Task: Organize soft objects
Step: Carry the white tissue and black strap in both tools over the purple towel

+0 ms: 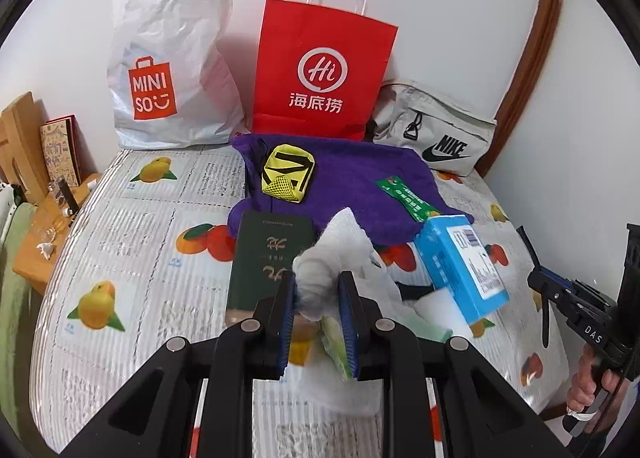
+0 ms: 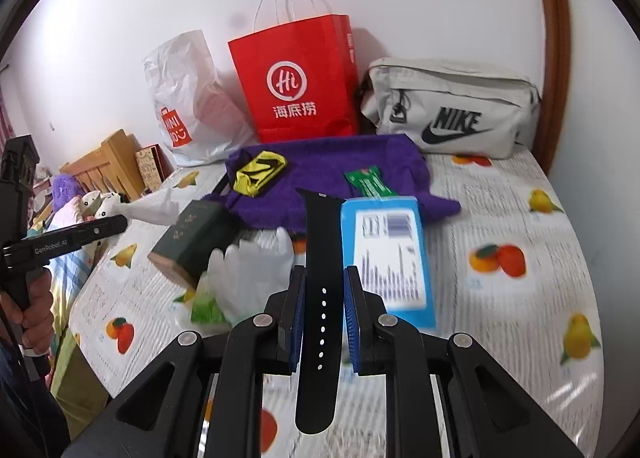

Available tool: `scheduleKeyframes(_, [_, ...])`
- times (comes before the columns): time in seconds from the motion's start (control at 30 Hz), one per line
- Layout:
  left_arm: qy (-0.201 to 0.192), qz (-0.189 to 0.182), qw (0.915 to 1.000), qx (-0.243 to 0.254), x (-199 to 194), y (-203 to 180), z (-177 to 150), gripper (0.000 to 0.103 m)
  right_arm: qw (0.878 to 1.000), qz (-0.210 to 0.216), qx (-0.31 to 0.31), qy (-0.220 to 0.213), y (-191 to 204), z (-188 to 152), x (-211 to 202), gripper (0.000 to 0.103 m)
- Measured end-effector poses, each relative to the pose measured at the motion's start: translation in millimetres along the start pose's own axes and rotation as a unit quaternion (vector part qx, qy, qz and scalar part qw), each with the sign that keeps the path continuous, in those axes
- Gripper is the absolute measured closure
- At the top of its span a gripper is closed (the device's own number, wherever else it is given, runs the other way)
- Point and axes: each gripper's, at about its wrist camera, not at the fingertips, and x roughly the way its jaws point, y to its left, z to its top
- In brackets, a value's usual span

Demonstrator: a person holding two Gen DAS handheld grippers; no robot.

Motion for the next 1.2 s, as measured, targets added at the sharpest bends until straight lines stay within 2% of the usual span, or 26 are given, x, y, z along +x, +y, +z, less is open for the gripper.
scheduleKeyframes(0.3, [0.013,-0.002,0.9999,-0.004,36.0,1.5,24.5,0.083,1.0,0.02,0.003,0.008,-5.7,35.4,41.0,0.085])
scheduleKeyframes(0.67, [0.023,0.015,0.9996,-0.008,79.3,12.2,56.9,0.083,0.999,0.036,-0.003,0.019,-15.7,80.5,90.3,0.085])
scheduleKeyframes(1.2, [0.059,0.022,0.9979,-0.011,149.7,18.8,97.9,0.082,0.996,0.051,-0.009,0.067,-30.1,131.5,191.4,0.085])
